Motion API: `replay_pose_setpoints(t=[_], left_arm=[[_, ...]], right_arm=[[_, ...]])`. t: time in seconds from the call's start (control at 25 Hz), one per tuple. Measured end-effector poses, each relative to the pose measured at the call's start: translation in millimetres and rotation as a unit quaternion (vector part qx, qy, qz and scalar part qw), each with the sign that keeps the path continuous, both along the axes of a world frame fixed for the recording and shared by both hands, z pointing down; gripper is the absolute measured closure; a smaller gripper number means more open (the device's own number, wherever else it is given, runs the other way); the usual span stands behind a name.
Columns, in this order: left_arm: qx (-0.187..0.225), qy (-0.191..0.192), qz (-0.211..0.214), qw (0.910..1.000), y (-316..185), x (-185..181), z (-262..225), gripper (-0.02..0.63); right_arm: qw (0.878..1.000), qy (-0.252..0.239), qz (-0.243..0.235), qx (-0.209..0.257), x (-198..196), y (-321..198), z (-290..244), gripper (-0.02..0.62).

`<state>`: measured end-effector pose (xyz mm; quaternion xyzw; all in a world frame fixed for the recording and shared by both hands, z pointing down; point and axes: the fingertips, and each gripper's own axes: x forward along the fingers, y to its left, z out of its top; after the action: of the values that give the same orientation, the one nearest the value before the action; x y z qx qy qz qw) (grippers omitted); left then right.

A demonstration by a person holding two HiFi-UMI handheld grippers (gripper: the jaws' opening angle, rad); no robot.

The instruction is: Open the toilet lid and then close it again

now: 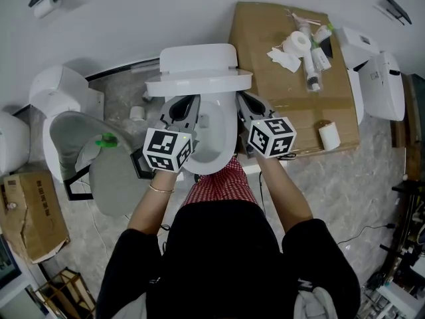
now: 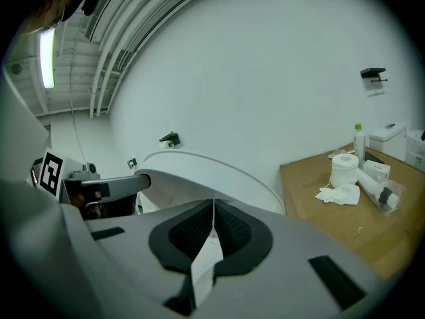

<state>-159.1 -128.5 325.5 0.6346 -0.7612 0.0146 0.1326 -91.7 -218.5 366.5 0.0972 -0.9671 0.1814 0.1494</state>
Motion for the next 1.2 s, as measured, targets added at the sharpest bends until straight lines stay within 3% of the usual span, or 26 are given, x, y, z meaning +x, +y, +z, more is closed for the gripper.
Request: replay_pose_setpoints(t=[0.52,1.2], left_arm=[[0.002,0.009,0.01,0.9999,13,6,9,0.603],[0.006,0.023,0.012,0.9996,24,18,21,0.603]], right_arm=[[1.0,-0.008,0.017,-0.003,6,13,-4,0.572],[0.998,-0.016,0.041,-0.042,25,23,0,0.572]])
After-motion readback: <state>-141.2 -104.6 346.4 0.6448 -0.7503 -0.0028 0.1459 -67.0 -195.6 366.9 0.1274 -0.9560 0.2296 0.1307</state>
